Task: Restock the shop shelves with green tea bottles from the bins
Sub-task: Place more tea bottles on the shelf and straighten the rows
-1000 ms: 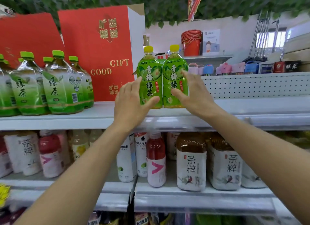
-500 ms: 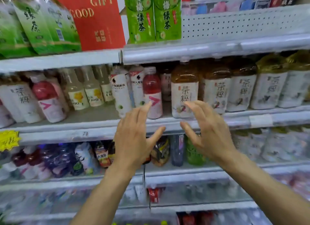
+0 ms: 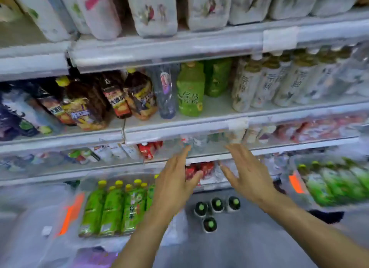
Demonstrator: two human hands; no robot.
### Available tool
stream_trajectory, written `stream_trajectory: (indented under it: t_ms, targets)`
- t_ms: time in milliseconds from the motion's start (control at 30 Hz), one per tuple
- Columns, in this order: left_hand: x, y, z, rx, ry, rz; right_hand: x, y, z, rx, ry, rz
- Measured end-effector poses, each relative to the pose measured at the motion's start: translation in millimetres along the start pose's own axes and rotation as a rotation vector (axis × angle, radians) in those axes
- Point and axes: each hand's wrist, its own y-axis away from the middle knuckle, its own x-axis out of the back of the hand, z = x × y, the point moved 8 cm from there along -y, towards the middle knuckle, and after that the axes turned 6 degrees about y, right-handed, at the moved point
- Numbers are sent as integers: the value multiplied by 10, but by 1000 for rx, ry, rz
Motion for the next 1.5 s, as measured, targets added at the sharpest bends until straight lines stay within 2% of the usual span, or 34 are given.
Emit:
stream_trajectory:
  t_ms: [233,400,600,733,867,1033,1133,1267,1333,1500]
  targets:
    - [-1881,525,-671,371,242,-204,-1303,887,1289,-261,-90,-341]
    - [-2866,775,-1489,549,243,-320,-2488,1562,1958,-456,-137,-545]
    - [-4126,943,-2518,661,176,-480,-3862,2175,2636,-657,-226,-645]
    - [-4863,1011,-3182,662,116,-552,-4801,2302,3133,-677,-192,-698]
    - [-5420,1030,-3672,591,64,-540,-5616,2229,3594,-850,-321,-607]
    - [-5979,1052,-4124,460,48,-502,-6499,2130,3922,-1143,-513,-313]
    - [-6169,1014,-4286,354,19,-463,-6879,2051,4016,-1271,-548,-150]
    - [-6262,1018,-4364,231,-64,-416,-7051,2018,4059,-1269,-528,43]
    - [-6235,1003,-4354,193,-93,-358,-6990,2036,4071,-1228,-497,89]
    - [-6249,918,-4259,223,-131,-393,-6735,2059,4311,-1159,-518,-57]
